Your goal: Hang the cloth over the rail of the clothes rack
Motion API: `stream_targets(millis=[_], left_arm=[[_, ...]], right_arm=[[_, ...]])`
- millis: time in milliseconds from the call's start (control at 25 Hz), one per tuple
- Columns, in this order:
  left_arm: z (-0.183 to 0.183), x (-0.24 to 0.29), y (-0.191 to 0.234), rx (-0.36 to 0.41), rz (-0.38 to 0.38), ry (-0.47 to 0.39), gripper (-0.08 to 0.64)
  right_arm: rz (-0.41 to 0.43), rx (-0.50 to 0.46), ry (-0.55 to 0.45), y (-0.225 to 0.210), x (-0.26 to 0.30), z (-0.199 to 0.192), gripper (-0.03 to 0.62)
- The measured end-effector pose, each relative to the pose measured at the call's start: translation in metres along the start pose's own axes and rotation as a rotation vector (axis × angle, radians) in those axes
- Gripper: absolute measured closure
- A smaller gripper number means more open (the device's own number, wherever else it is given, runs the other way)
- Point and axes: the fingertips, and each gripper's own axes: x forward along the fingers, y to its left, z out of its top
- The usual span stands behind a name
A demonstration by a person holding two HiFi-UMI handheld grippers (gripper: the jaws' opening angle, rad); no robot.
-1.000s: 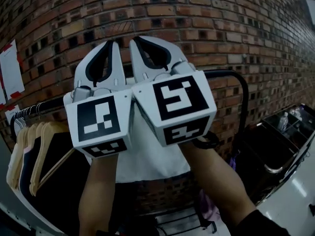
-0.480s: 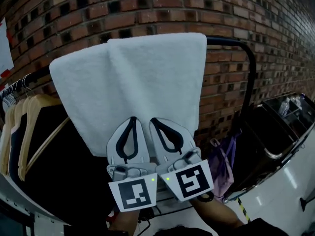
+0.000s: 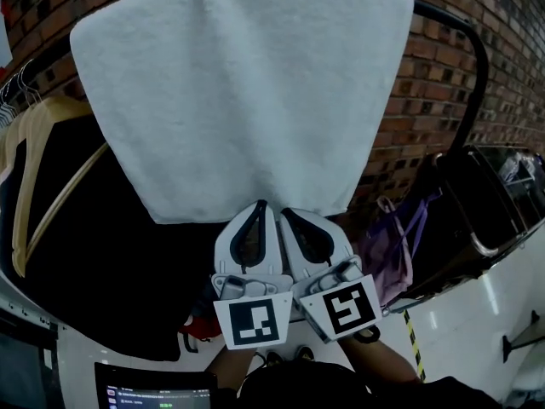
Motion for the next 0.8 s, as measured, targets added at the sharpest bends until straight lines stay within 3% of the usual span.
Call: stream_targets(millis=[200, 800], left_arm=[[-0.006, 0.000, -0.001, 0.028, -0.009, 0.011, 0.554], [-0.024, 0.009, -0.001, 0.019, -0.038, 0.031, 0.554]], right_arm=[[-0.022, -0.030, 0.004, -0.001, 0.002, -0.005, 0.589], [-0.067, -0.079, 0.010, -0.013, 0.015, -0.015, 0.589]])
